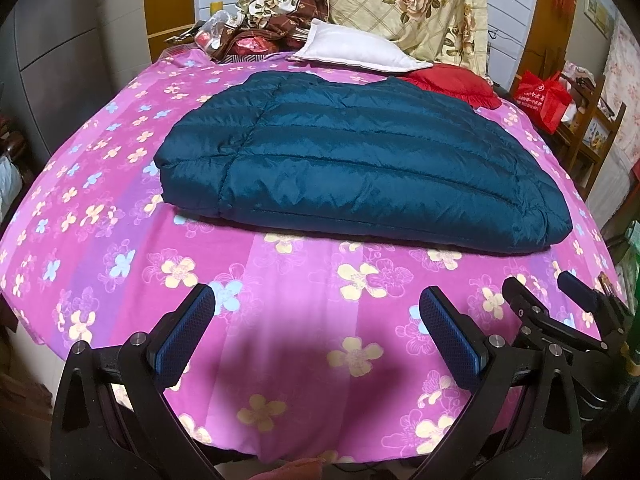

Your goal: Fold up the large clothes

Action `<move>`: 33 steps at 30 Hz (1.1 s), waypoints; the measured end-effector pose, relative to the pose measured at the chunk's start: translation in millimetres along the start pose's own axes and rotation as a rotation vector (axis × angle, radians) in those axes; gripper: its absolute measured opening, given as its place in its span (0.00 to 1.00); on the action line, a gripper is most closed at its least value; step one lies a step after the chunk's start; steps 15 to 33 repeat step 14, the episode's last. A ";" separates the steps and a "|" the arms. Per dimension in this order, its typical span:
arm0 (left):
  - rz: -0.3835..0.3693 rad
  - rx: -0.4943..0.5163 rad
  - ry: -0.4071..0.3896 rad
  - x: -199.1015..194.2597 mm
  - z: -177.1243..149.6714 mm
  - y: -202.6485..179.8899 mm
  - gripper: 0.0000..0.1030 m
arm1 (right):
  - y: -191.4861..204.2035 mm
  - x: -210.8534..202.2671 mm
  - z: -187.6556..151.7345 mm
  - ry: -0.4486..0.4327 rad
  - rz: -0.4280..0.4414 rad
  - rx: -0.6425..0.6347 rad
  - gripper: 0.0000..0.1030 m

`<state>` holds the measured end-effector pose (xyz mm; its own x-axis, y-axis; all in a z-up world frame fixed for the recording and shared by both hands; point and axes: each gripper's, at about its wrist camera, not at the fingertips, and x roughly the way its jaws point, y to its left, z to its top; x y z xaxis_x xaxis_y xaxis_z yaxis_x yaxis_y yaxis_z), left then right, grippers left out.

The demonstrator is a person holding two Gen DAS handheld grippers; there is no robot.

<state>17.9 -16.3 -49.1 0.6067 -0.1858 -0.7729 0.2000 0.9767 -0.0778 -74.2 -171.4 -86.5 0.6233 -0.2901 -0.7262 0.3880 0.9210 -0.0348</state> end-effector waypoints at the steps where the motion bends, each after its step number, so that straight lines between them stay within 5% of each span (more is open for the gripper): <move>1: 0.000 0.001 0.000 -0.1 0.5 -0.4 0.99 | 0.5 -0.1 -0.2 0.000 0.002 -0.001 0.75; 33: -0.005 0.010 -0.009 -1.1 -1.1 -2.2 0.99 | 1.0 3.6 -1.3 0.018 0.009 0.005 0.75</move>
